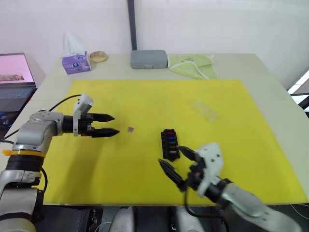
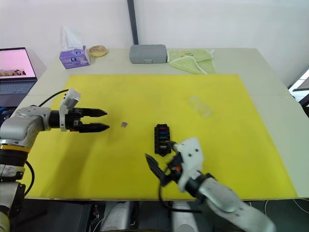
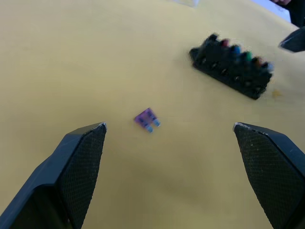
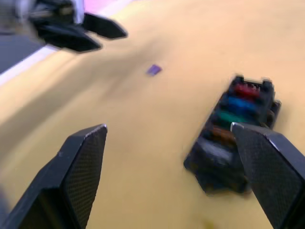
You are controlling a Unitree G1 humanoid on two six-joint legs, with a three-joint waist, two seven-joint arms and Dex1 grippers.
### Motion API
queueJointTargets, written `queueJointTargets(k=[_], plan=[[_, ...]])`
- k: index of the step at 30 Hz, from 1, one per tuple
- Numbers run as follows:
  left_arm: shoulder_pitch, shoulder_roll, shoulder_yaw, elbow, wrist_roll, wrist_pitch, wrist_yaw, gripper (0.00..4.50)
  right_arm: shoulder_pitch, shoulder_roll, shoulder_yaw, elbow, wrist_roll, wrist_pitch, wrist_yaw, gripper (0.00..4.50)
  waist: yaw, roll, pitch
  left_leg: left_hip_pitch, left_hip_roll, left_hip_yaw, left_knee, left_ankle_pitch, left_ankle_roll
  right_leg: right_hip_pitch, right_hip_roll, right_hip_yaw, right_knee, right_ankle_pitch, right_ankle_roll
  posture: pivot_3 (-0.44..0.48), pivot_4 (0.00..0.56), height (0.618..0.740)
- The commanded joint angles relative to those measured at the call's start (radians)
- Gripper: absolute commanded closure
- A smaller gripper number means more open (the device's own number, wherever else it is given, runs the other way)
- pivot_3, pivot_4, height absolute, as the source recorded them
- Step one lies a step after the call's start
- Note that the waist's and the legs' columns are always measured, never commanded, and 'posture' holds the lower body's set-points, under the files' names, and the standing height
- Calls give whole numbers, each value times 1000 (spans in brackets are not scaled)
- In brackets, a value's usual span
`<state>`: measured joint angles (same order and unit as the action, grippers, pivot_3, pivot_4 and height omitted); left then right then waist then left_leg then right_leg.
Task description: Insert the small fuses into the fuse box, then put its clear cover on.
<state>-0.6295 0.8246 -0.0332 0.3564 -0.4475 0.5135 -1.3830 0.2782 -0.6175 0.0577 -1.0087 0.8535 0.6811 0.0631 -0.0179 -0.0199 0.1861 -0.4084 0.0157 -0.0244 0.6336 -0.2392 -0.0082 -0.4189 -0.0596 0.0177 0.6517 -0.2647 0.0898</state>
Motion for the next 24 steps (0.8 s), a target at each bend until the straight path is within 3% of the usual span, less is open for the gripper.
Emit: queueJointTargets(k=[1, 5, 10, 12, 15, 18, 24], plan=[[2, 54, 62, 31, 21, -54, -1, 0, 113, -166, -269, 71, 111, 3, 266, 106, -2, 0, 0, 0, 0, 1, 0, 0, 0, 0, 0, 0, 0, 0, 0, 0, 150, 740], [79, 79, 130, 3, 4, -68, 24, 0, 108, -212, -326, 225, 67, -46, 411, 106, -3, -4, -1, 4, 2, 1, 0, -1, 1, 4, 3, 1, -1, 1, -1, 0, 150, 740], [179, 120, 194, -78, -20, -54, 20, 0, 8, -270, -527, 383, 182, -28, 589, 106, 5, -4, -1, 3, 3, 1, 1, -1, 1, 4, 2, 1, -1, 1, -1, 0, 150, 740], [181, 127, 194, -71, -10, -65, 17, 0, -37, -308, -593, 471, 215, -2, 649, 943, 7, -4, -1, 2, 2, 1, 2, -1, 1, 5, 1, 0, -2, 1, -1, 0, 150, 740], [144, 125, 185, 4, 14, -91, 13, 0, -62, -319, -627, 535, 258, 51, 669, 943, 14, -5, -1, 3, 2, -1, 2, -1, 1, 6, 1, -2, -2, 1, -1, 0, 150, 740], [112, 122, 170, 88, 38, -123, -4, 0, -22, -333, -629, 570, 153, 21, 746, 45, 12, -5, -1, 2, 1, -1, 2, -1, 2, 6, 1, -3, -3, 0, -1, 0, 150, 740], [49, 104, 157, 201, 78, -181, -18, 0, -19, -337, -667, 614, 88, 10, 800, 45, 3, -5, -1, 3, 1, -1, 3, -1, 2, 6, 1, -2, -1, 1, -1, 0, 150, 740]])
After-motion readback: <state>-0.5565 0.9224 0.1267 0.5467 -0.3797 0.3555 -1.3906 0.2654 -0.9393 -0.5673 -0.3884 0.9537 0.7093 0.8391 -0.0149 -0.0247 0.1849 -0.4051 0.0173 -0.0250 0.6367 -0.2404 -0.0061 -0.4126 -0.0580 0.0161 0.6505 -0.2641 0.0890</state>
